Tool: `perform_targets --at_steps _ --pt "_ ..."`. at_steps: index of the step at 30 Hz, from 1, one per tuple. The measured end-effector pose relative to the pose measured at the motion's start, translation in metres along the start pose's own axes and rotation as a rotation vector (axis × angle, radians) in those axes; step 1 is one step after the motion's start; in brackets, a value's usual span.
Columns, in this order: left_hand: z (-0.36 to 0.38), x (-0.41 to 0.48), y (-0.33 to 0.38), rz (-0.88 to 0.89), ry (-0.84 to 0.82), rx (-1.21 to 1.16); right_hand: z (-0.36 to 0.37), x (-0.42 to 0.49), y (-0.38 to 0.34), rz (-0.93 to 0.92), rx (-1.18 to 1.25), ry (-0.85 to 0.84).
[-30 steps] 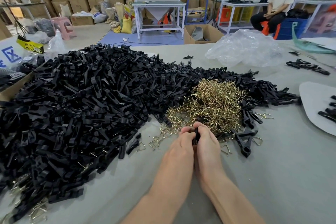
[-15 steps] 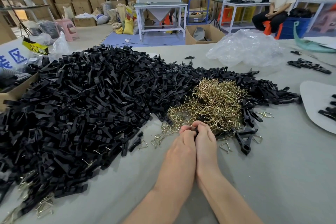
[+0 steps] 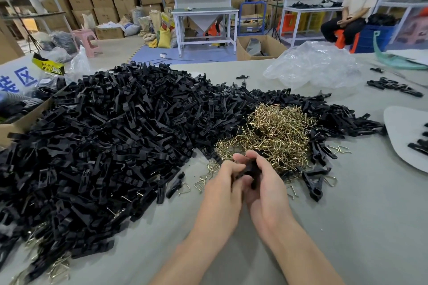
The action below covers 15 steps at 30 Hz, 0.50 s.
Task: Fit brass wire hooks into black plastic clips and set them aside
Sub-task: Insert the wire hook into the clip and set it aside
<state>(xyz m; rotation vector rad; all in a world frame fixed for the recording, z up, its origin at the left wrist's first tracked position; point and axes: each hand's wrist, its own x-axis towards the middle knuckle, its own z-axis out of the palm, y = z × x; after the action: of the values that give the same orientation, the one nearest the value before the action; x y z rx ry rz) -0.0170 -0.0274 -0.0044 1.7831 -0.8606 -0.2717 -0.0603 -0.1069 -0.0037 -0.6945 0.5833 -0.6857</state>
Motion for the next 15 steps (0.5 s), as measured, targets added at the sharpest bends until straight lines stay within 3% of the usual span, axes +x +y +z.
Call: perform_targets --at_steps 8,15 --pt "-0.0066 0.0076 -0.0033 -0.031 -0.014 -0.407 -0.0066 -0.0001 -0.0069 0.013 0.034 -0.229" --pt "-0.0075 0.0074 -0.0045 -0.034 -0.012 -0.426 -0.0075 0.0001 -0.0059 0.014 0.106 -0.235"
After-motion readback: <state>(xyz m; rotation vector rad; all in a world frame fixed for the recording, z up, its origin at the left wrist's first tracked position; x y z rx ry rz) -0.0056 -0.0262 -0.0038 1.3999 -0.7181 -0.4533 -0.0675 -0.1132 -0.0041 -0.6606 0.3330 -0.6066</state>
